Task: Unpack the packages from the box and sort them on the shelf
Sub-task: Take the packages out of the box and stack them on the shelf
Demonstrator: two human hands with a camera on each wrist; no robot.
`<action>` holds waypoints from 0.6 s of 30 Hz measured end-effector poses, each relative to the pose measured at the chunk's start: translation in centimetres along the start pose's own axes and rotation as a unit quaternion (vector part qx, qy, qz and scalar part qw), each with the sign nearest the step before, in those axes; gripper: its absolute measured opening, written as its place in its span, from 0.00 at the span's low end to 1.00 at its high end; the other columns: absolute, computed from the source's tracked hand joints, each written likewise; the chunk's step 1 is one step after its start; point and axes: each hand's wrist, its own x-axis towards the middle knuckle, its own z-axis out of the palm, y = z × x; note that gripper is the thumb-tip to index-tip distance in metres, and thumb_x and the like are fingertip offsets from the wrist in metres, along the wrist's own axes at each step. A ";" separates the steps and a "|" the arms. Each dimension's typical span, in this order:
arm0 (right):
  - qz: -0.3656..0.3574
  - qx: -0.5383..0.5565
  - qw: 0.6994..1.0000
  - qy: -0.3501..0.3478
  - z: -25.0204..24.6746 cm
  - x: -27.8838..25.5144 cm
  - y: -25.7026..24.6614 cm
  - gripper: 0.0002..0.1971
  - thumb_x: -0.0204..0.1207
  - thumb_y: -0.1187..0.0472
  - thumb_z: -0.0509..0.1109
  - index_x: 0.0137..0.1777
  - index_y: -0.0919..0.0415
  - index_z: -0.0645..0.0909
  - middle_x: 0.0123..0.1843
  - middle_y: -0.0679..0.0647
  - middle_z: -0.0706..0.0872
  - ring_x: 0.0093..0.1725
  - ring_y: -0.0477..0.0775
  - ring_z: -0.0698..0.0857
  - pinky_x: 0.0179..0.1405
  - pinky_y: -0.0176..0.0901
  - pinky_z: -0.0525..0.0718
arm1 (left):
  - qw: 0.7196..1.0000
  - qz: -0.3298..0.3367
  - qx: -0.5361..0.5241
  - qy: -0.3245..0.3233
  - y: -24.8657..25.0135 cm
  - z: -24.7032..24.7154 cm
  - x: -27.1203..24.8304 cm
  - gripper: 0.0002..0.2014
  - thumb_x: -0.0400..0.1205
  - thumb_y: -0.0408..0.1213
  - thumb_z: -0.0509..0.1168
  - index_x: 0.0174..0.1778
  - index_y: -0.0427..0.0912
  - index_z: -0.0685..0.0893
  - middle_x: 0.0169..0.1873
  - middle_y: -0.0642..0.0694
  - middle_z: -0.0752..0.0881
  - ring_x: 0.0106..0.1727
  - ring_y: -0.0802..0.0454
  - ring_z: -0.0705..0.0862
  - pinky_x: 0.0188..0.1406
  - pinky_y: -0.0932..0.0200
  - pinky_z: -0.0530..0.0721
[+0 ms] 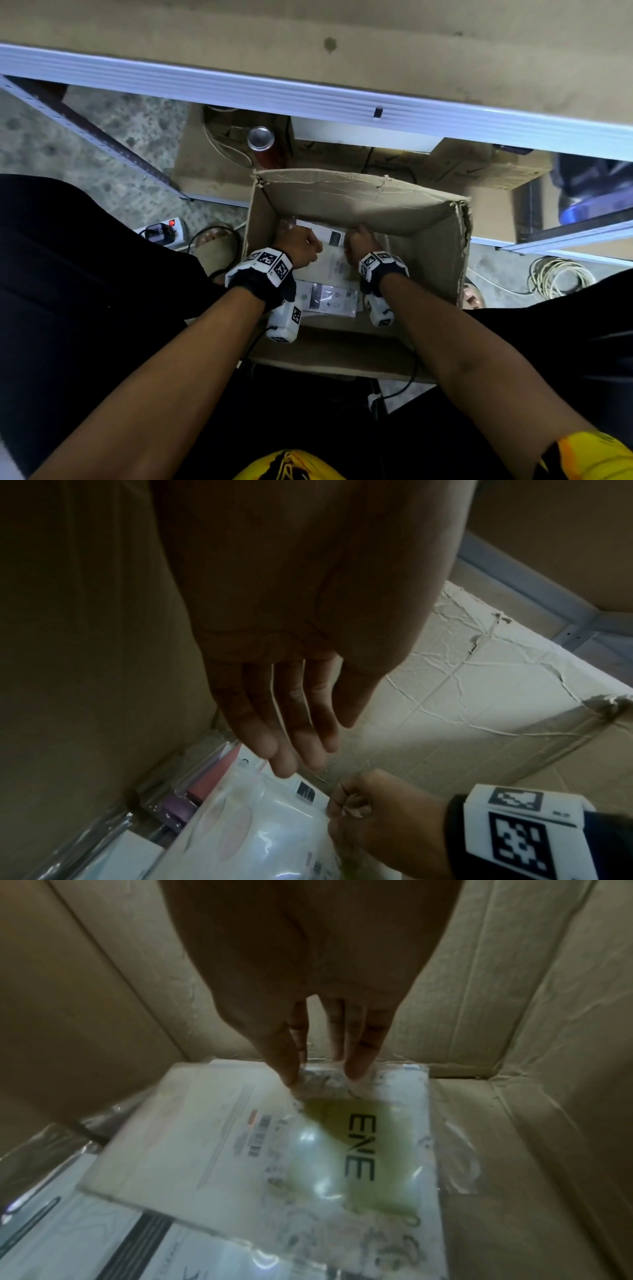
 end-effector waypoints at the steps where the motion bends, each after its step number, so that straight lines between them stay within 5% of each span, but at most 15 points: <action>1: 0.008 -0.002 1.000 -0.014 -0.2 0.1 -0.1 0.14 0.78 0.70 0.66 0.62 0.66 0.82 0.70 0.67 0.76 0.70 0.67 0.78 0.71 0.54 0.76 | 1.000 0.000 0.000 0.001 -0.1 0.0 0.0 0.14 0.83 0.29 0.61 0.33 0.46 0.84 0.48 0.36 0.92 0.50 0.40 0.91 0.54 0.40 0.89; 6: 0.021 0.008 0.999 -0.036 -0.4 0.4 0.3 0.13 0.80 0.69 0.63 0.62 0.67 0.83 0.64 0.66 0.85 0.66 0.65 0.82 0.65 0.52 0.80 | 1.000 -0.008 0.018 0.006 -0.2 0.0 -0.2 0.12 0.83 0.32 0.63 0.34 0.48 0.85 0.44 0.38 0.92 0.43 0.43 0.89 0.55 0.45 0.89; 9: 0.026 0.001 0.999 -0.028 -0.3 0.1 0.7 0.13 0.80 0.69 0.64 0.63 0.68 0.82 0.66 0.68 0.82 0.67 0.67 0.81 0.65 0.53 0.80 | 1.000 -0.015 0.024 -0.001 -0.2 0.2 -0.3 0.08 0.82 0.32 0.65 0.40 0.40 0.88 0.47 0.35 0.91 0.53 0.36 0.89 0.56 0.43 0.89; 12: 0.033 0.011 0.999 -0.015 0.0 -0.2 0.9 0.14 0.79 0.69 0.66 0.64 0.68 0.81 0.68 0.68 0.79 0.69 0.68 0.78 0.68 0.54 0.79 | 0.999 -0.020 0.024 -0.011 -0.3 0.5 -0.3 0.08 0.80 0.30 0.65 0.44 0.31 0.88 0.46 0.31 0.90 0.49 0.35 0.89 0.57 0.35 0.86; 18: 0.062 0.030 0.997 -0.044 0.5 -1.4 0.8 0.14 0.82 0.66 0.60 0.65 0.67 0.79 0.72 0.68 0.78 0.74 0.66 0.74 0.75 0.54 0.72 | 0.999 -0.016 0.028 -0.012 -0.8 0.6 -0.2 0.10 0.80 0.28 0.66 0.35 0.42 0.87 0.40 0.36 0.90 0.42 0.42 0.88 0.49 0.46 0.88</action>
